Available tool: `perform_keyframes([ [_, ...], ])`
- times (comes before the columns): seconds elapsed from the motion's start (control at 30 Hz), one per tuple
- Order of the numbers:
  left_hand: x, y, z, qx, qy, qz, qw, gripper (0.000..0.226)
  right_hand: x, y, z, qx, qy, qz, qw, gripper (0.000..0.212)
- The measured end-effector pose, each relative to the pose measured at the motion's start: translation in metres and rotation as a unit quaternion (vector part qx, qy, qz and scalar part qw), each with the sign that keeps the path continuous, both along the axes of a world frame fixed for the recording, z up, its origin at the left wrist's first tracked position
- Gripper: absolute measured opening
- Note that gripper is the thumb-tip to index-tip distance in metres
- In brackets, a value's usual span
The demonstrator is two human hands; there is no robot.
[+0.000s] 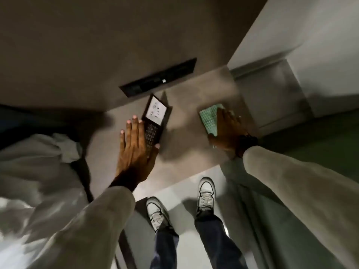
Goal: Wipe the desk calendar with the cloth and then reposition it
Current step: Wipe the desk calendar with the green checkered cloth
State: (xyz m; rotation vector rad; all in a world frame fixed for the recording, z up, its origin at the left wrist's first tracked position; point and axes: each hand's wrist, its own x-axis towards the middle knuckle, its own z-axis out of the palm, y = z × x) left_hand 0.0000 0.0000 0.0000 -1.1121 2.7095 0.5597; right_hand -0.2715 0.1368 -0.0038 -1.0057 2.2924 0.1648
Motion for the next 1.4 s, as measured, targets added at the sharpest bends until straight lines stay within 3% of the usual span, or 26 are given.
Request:
perform_keyframes([
  [0.23, -0.004, 0.015, -0.045, -0.085, 0.002, 0.031, 0.996, 0.088, 0.002, -0.013, -0.07, 0.047, 0.019, 0.009, 0.999, 0.096],
  [0.37, 0.002, 0.008, -0.039, -0.077, 0.01, 0.01, 0.997, 0.092, 0.005, -0.018, -0.075, 0.053, 0.072, 0.04, 0.995, 0.068],
  [0.43, 0.008, 0.0, -0.034, -0.072, 0.007, -0.014, 0.997, 0.101, 0.005, -0.021, -0.072, 0.008, 0.057, -0.003, 0.998, 0.06],
  [0.53, 0.014, -0.018, -0.029, -0.071, -0.036, -0.036, 0.996, 0.126, 0.009, -0.023, -0.058, -0.134, -0.012, -0.18, 0.974, 0.045],
  [0.6, 0.019, -0.028, -0.026, -0.058, -0.057, -0.052, 0.995, 0.139, 0.027, -0.027, -0.048, -0.174, -0.106, -0.327, 0.923, 0.027],
  [0.63, 0.022, -0.032, -0.026, -0.049, -0.061, -0.061, 0.995, 0.143, 0.043, -0.03, -0.043, -0.203, -0.172, -0.4, 0.877, 0.019],
  [0.73, 0.027, -0.038, -0.033, -0.04, -0.061, -0.091, 0.993, 0.147, 0.087, -0.046, -0.044, -0.282, -0.341, -0.59, 0.675, 0.017],
  [0.8, 0.027, -0.042, -0.037, -0.038, -0.055, -0.102, 0.993, 0.149, 0.101, -0.059, -0.047, -0.264, -0.396, -0.665, 0.575, 0.019],
  [0.83, 0.026, -0.044, -0.039, -0.038, -0.051, -0.102, 0.993, 0.149, 0.105, -0.066, -0.047, -0.248, -0.434, -0.677, 0.54, 0.014],
  [0.9, 0.024, -0.048, -0.041, -0.032, -0.042, -0.097, 0.994, 0.149, 0.109, -0.077, -0.047, -0.231, -0.496, -0.659, 0.516, 0.025],
  [0.97, 0.021, -0.051, -0.042, -0.024, -0.037, -0.098, 0.994, 0.15, 0.111, -0.085, -0.049, -0.258, -0.482, -0.641, 0.539, 0.033],
  [1.0, 0.02, -0.051, -0.041, -0.022, -0.034, -0.098, 0.994, 0.15, 0.114, -0.087, -0.05, -0.29, -0.442, -0.628, 0.571, 0.027],
  [1.1, 0.018, -0.053, -0.039, -0.013, -0.02, -0.092, 0.995, 0.152, 0.121, -0.091, -0.048, -0.33, -0.22, -0.529, 0.75, 0.013],
  [1.13, 0.019, -0.053, -0.038, -0.01, -0.016, -0.092, 0.996, 0.153, 0.127, -0.092, -0.048, -0.322, -0.179, -0.499, 0.784, 0.015],
  [1.27, 0.023, -0.053, -0.038, -0.02, 0.004, -0.107, 0.994, 0.153, 0.157, -0.099, -0.051, -0.274, -0.24, -0.43, 0.826, 0.012],
  [1.4, 0.035, -0.062, -0.061, 0.005, 0.014, -0.129, 0.991, 0.151, 0.176, -0.113, -0.065, -0.272, -0.157, -0.432, 0.845, 0.013],
])
